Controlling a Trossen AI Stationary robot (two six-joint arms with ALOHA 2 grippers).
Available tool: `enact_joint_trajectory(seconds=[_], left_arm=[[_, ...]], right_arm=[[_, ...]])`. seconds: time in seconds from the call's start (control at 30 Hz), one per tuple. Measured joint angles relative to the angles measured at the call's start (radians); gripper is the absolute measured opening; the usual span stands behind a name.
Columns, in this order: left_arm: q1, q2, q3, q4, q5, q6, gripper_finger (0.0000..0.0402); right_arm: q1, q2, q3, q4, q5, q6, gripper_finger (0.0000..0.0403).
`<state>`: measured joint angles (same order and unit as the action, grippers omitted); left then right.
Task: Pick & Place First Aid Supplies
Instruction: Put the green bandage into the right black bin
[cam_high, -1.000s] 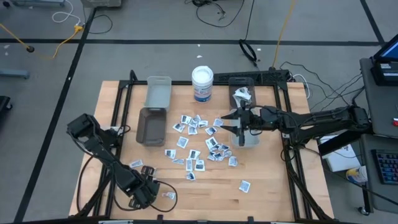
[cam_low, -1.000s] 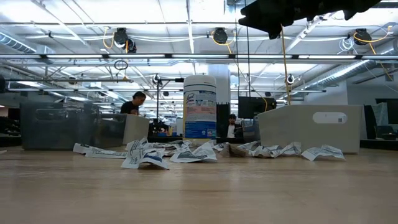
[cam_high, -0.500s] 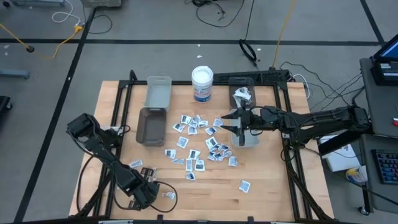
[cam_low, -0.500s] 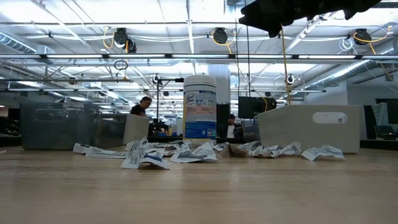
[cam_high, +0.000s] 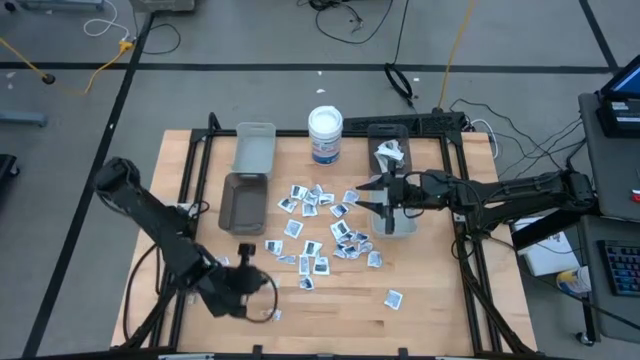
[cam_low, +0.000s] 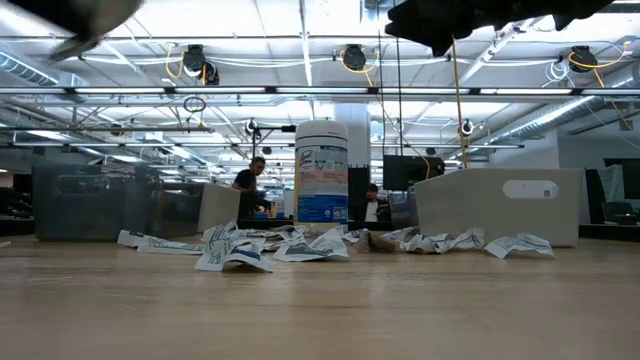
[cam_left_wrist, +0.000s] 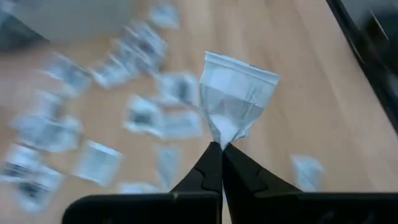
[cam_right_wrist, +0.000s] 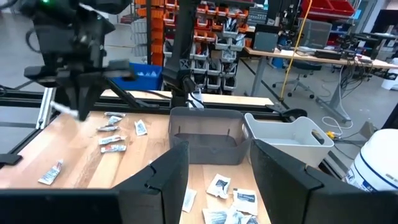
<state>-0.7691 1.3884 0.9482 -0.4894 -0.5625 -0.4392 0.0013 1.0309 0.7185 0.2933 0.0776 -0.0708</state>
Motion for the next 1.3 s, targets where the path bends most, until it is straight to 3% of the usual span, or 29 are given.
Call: enact_joint_trajectory(seconds=[0.13,0.47,0.67,0.83,1.17,1.3], left_arm=[[0.05,-0.05,0.0,0.074,-0.112,0.056,0.0001],[0.189,-0.066,0.0,0.45,-0.133,0.297,0.0001],[0.324,-0.068,-0.031,0.649,0.025,0.352,0.0],[0.447,-0.067,-0.105,0.822,0.161,0.368,0.0],[0.594,0.025,-0.112,0.962,0.361,0.373,0.0],[0.617,0.074,-0.112,1.02,0.377,0.371,0.0]], right_arm=[[0.001,0.0,0.0,0.021,-0.002,0.002,0.0167],[0.002,0.0,0.0,0.11,-0.083,0.069,0.0167],[0.002,0.004,0.0,0.147,-0.161,0.076,0.0167],[0.017,0.014,0.0,0.174,-0.157,0.119,0.0169],[0.04,0.151,-0.001,0.306,-0.132,0.106,0.0213],[0.04,0.182,0.0,0.356,-0.139,0.11,0.0221]])
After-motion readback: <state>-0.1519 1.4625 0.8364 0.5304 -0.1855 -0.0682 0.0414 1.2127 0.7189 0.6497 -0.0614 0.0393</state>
